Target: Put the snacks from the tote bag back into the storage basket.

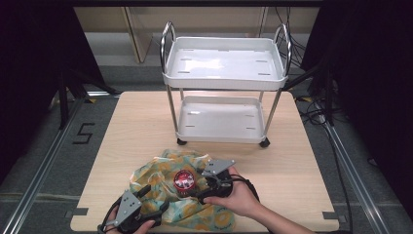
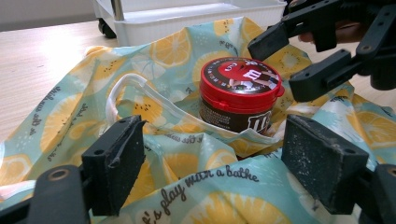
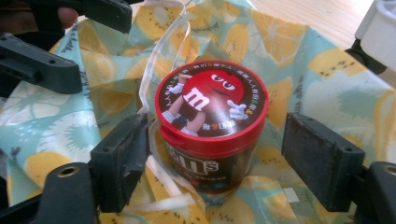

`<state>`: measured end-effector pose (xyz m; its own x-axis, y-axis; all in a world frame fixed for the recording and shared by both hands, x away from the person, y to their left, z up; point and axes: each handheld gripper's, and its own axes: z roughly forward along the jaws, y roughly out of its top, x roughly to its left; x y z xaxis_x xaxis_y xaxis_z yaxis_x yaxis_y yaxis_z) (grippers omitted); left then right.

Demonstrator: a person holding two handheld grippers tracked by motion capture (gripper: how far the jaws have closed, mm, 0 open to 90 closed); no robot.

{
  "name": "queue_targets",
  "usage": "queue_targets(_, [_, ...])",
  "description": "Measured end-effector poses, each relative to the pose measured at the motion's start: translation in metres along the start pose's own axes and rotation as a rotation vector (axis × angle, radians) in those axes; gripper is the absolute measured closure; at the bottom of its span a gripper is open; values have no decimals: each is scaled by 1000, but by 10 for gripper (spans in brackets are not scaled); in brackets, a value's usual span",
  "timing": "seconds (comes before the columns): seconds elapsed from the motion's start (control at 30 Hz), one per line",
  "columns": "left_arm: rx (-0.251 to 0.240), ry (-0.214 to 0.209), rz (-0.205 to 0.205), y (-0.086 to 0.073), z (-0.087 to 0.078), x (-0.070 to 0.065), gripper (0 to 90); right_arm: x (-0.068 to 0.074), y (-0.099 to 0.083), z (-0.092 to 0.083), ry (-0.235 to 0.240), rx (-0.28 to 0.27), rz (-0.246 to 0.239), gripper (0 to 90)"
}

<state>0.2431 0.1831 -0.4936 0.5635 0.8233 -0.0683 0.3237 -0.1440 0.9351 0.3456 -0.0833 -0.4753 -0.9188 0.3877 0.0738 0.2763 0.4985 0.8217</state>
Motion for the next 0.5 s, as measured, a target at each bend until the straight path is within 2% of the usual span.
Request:
queue_targets(0.2, [-8,-3,0,0,1,0,203,2,0,7,-6,13,9,212])
queue_targets(0.23, [-2,0,2,0,1,0,202,3,2,8,5,12,20,209])
queue_targets(0.33, [2,0,10,0,0,0,202,3,4,10,8,15,12,203])
queue_targets(0.43, [-8,-3,0,0,1,0,201,1,6,13,-4,1,7,198])
queue_targets(0.5, [-8,-5,1,0,1,0,201,2,9,15,-5,17,28,193])
